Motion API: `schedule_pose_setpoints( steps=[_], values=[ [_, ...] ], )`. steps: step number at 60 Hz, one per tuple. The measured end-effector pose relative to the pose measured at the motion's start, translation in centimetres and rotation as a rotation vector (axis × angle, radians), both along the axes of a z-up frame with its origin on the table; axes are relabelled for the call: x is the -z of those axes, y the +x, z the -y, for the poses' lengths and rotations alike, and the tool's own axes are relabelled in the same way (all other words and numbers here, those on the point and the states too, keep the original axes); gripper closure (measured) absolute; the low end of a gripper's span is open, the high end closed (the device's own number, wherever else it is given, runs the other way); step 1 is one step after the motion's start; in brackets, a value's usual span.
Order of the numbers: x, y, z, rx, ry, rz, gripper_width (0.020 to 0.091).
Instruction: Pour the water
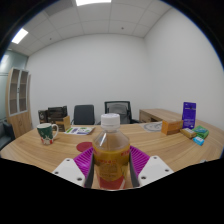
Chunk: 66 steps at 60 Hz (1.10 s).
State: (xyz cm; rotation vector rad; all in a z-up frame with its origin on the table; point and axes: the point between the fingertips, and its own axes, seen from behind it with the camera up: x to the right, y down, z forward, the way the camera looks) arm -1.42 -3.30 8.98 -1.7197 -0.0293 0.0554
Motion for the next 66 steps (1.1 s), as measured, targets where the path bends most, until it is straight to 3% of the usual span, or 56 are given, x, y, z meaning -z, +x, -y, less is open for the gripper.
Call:
schedule_pose_setpoints(
  steps=[8, 21, 32, 38, 46, 55, 66],
  values=[
    [0.0, 0.6, -0.5, 0.064, 0.017, -0.004, 0.0661],
    [-1.1, 0.5, -1.2, 0.101, -0.015, 0.112, 0.0678],
    [-10.1, -3.1, -3.7, 0.133, 0.079, 0.500, 0.0678],
    [-15.3, -8.1, -6.2, 0.131, 0.147, 0.759, 0.0679],
    [-19.5, -16.2, -9.9, 0.114, 0.236, 1.183, 0.0677],
    [-17.0, -23.5, -13.8, 0.061, 0.271, 1.681, 0.0680],
    [-11.6, -26.4, -16.5, -0.017, 0.234, 2.132, 0.0682]
  ],
)
